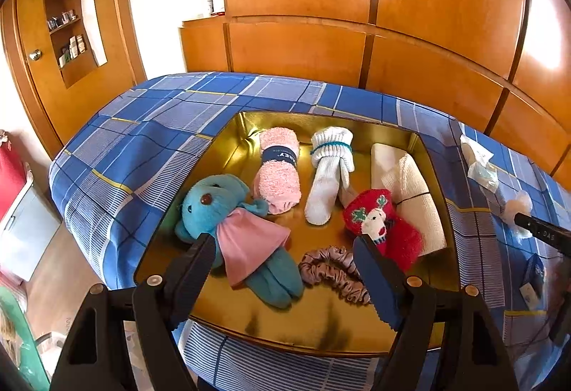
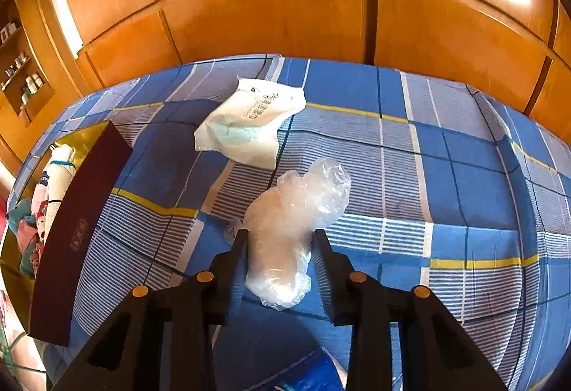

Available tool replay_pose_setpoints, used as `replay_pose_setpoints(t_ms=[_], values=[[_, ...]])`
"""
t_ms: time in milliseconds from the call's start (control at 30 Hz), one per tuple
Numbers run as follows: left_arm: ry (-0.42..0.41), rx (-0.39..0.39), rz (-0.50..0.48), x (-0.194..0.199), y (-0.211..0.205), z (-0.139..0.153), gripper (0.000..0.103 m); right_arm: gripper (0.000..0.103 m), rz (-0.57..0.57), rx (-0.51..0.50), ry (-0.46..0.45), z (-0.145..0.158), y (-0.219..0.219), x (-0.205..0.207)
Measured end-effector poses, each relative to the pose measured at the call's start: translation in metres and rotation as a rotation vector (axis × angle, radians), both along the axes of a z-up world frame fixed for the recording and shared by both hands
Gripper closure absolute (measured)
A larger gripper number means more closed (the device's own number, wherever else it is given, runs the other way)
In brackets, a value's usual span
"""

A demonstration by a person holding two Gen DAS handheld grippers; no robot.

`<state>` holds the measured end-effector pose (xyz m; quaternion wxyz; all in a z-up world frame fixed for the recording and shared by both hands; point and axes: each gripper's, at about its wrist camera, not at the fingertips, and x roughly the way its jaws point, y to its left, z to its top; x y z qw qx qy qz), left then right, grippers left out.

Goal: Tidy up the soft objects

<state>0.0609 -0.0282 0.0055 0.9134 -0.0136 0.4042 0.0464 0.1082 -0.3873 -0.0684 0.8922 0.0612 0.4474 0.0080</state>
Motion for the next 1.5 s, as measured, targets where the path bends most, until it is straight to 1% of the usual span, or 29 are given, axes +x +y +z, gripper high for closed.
replay_pose_setpoints(t_ms=[100, 300, 433, 567, 933, 1100, 1233, 1367, 1500], values=[[0.003, 0.003, -0.010, 0.000, -0.003, -0.001, 0.023, 0.071, 0.018, -0.025, -0.009, 0.001, 0.004, 0.000], [0.011, 0.004, -0.020, 0.000, -0.006, -0.004, 0.023, 0.071, 0.051, -0.067, 0.007, -0.001, 0.013, -0.001], [0.016, 0.005, -0.026, -0.001, -0.008, -0.006, 0.023, 0.071, 0.051, -0.060, 0.010, -0.002, 0.012, -0.001], [0.016, 0.006, -0.033, -0.003, -0.011, -0.006, 0.023, 0.071, 0.056, -0.076, 0.010, -0.003, 0.014, -0.001], [0.006, -0.009, -0.053, -0.010, -0.012, 0.001, 0.023, 0.071, 0.057, -0.085, 0.006, -0.002, 0.014, -0.002], [-0.003, -0.018, -0.052, -0.014, -0.005, 0.003, 0.023, 0.071, 0.055, -0.106, 0.008, -0.002, 0.018, -0.002], [-0.003, -0.032, -0.034, -0.017, 0.005, 0.002, 0.023, 0.072, 0.052, -0.134, 0.019, -0.001, 0.024, -0.001], [-0.006, -0.037, -0.011, -0.020, 0.017, 0.001, 0.023, 0.073, 0.067, -0.120, 0.030, 0.004, 0.034, -0.002], [-0.008, -0.044, 0.014, -0.024, 0.029, -0.001, 0.023, 0.073, 0.081, -0.084, 0.022, 0.012, 0.049, -0.002]])
